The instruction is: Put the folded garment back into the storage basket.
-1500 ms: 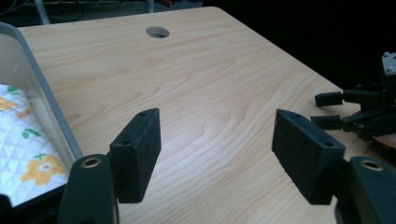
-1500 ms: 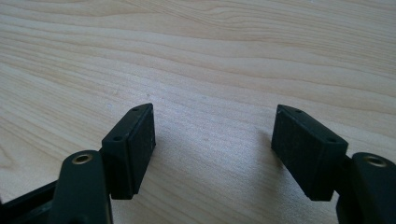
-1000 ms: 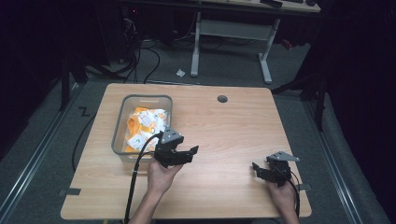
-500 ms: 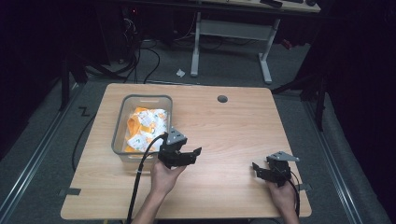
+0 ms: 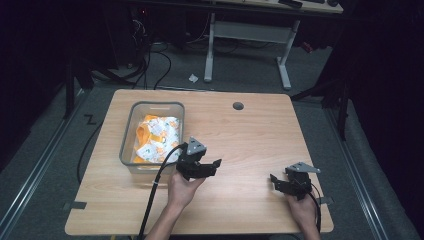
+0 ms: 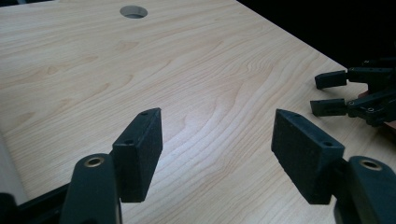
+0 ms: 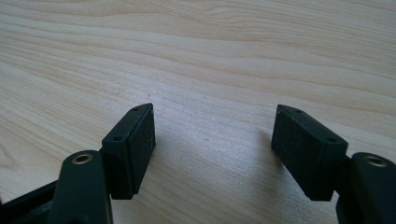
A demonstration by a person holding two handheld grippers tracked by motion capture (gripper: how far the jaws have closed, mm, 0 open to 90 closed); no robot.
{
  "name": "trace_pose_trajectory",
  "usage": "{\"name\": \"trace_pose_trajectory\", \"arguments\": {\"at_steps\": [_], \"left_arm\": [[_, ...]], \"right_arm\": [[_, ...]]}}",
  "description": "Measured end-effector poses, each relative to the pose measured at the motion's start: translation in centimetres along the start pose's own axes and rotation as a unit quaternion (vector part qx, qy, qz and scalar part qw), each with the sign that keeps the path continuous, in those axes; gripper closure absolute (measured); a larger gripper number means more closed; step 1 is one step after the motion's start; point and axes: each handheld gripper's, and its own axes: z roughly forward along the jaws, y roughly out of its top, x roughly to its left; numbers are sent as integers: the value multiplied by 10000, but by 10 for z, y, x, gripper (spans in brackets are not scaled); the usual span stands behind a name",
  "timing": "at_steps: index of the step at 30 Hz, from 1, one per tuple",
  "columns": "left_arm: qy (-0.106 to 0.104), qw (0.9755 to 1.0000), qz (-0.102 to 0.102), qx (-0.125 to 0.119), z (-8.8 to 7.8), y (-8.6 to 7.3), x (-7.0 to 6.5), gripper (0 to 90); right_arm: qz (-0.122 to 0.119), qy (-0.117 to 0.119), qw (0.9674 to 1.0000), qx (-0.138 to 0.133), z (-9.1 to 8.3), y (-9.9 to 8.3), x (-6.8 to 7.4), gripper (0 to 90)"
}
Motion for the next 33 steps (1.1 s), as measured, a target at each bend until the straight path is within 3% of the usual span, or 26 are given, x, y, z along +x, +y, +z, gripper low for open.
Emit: {"name": "trace_pose_trajectory", "arguments": {"at_steps": [12, 25, 33], "left_arm": [[26, 9999, 64, 151, 14, -2, -4, 340], [10, 9997, -130, 222, 25, -19, -4, 345], [112, 9994, -106, 322, 33, -26, -3, 345]], "right_arm": [[-2, 2, 10000, -1, 0, 0, 0, 309], [-2, 2, 10000, -1, 0, 0, 0, 309], [3, 0, 10000, 1, 0, 0, 0, 309]]}}
